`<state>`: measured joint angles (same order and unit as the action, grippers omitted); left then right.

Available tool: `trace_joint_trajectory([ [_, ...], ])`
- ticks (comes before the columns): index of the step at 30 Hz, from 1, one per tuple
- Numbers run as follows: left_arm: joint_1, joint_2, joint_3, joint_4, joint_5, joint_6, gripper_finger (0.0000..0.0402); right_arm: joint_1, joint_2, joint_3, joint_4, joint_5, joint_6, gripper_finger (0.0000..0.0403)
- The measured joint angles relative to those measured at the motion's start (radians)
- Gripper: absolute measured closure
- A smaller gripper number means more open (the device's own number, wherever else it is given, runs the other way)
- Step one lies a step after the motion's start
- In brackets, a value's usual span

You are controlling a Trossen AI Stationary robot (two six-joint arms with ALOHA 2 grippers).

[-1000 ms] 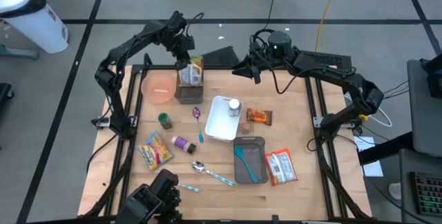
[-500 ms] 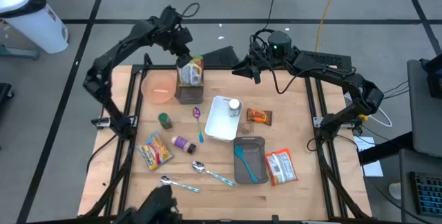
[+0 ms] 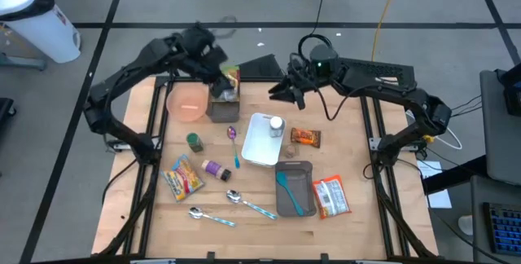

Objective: Pick & Place Food Item
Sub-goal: Put the top white and blue spoon into the bottom black bin

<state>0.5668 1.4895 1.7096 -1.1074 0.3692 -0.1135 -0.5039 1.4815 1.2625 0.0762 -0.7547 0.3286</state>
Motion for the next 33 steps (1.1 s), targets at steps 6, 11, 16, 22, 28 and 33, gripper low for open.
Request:
trace_joint_trajectory([
  [6, -0.245, 0.004, -0.054, -0.04, -0.029, -0.2, 0.019, 0.125, 0.0, 0.0, -0.018, -0.005, -0.017, 0.0248],
  [11, -0.459, 0.001, -0.119, -0.017, -0.163, -0.437, 0.019, 0.209, 0.0, 0.0, -0.144, -0.005, -0.105, 0.0248],
  [16, -0.631, 0.002, -0.198, 0.106, -0.286, -0.645, 0.019, 0.273, 0.0, -0.023, -0.226, -0.003, -0.162, 0.0248],
  [22, -0.752, 0.002, -0.324, 0.206, -0.287, -0.824, 0.019, 0.33, -0.001, -0.12, -0.074, -0.002, -0.05, 0.0248],
  [28, -0.853, 0.002, -0.457, 0.252, -0.203, -0.85, 0.019, 0.366, -0.001, -0.24, 0.232, -0.002, 0.155, 0.0248],
  [33, -0.912, 0.002, -0.602, 0.32, -0.107, -0.867, 0.019, 0.364, -0.001, -0.31, 0.484, 0.023, 0.34, 0.0248],
])
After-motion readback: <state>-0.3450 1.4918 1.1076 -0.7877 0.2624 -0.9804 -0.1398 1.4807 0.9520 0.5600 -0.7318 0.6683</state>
